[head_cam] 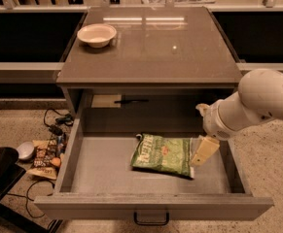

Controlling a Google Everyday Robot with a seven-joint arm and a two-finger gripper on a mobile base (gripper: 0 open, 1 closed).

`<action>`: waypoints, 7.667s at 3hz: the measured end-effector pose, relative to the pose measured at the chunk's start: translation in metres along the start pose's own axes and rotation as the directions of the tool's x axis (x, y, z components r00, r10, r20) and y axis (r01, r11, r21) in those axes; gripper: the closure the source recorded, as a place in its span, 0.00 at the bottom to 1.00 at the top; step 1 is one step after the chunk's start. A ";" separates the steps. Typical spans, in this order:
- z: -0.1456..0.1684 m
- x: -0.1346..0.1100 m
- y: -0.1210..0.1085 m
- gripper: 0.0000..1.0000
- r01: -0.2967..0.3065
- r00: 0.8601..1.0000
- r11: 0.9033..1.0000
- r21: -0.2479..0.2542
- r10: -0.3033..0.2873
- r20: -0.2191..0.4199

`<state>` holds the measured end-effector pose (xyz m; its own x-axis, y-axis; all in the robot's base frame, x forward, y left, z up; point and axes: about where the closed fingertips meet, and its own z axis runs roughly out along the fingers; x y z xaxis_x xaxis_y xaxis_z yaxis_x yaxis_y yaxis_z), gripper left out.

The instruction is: Pick green jalapeno chip bag from top drawer and place on counter

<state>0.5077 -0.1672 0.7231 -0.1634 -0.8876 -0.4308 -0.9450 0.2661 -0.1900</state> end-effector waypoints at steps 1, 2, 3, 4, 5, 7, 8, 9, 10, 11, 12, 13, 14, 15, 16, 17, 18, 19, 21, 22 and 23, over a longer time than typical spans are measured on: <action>0.029 -0.001 0.008 0.00 -0.007 1.000 0.999 -0.052 0.007 0.002; 0.077 -0.003 0.016 0.00 -0.029 0.998 0.993 -0.115 0.035 0.048; 0.118 -0.001 0.025 0.18 -0.058 0.995 0.984 -0.169 0.070 0.067; 0.148 0.001 0.039 0.41 -0.086 0.991 0.970 -0.227 0.107 0.084; 0.142 -0.002 0.038 0.72 -0.088 0.990 0.969 -0.233 0.110 0.087; 0.139 -0.004 0.038 1.00 -0.087 0.990 0.969 -0.233 0.110 0.087; 0.058 -0.077 0.002 1.00 0.021 0.991 0.981 -0.192 0.004 0.130; -0.023 -0.149 -0.030 1.00 0.127 0.983 0.980 -0.152 -0.103 0.153; -0.069 -0.188 -0.064 1.00 0.143 0.980 0.981 -0.131 -0.121 0.160; -0.086 -0.207 -0.121 1.00 0.117 0.983 0.991 -0.060 -0.107 0.146; -0.100 -0.202 -0.176 1.00 0.050 0.988 0.997 0.062 -0.058 0.142; -0.105 -0.178 -0.221 1.00 -0.043 0.990 0.979 0.199 0.014 0.144; -0.095 -0.131 -0.243 1.00 -0.149 0.983 0.955 0.257 0.114 0.145; -0.093 -0.132 -0.244 0.82 -0.150 0.982 0.954 0.259 0.114 0.149; -0.089 -0.133 -0.243 0.59 -0.148 0.983 0.956 0.253 0.113 0.148; -0.086 -0.133 -0.242 0.36 -0.147 0.983 0.957 0.249 0.113 0.147; -0.083 -0.134 -0.242 0.12 -0.146 0.983 0.958 0.245 0.113 0.146; -0.081 -0.134 -0.241 0.00 -0.145 0.983 0.960 0.241 0.113 0.145; -0.095 -0.133 -0.251 0.00 -0.155 0.983 0.953 0.260 0.123 0.133; -0.146 -0.107 -0.270 0.00 -0.209 0.976 0.915 0.346 0.175 0.127; -0.213 -0.060 -0.269 0.00 -0.271 0.962 0.850 0.452 0.229 0.145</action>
Offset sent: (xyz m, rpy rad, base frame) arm 0.0186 0.0629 -0.1307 0.1641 0.1715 0.0403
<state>0.7116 -0.2652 0.9879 -0.3329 -0.7386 -0.5862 -0.6311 0.6364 -0.4436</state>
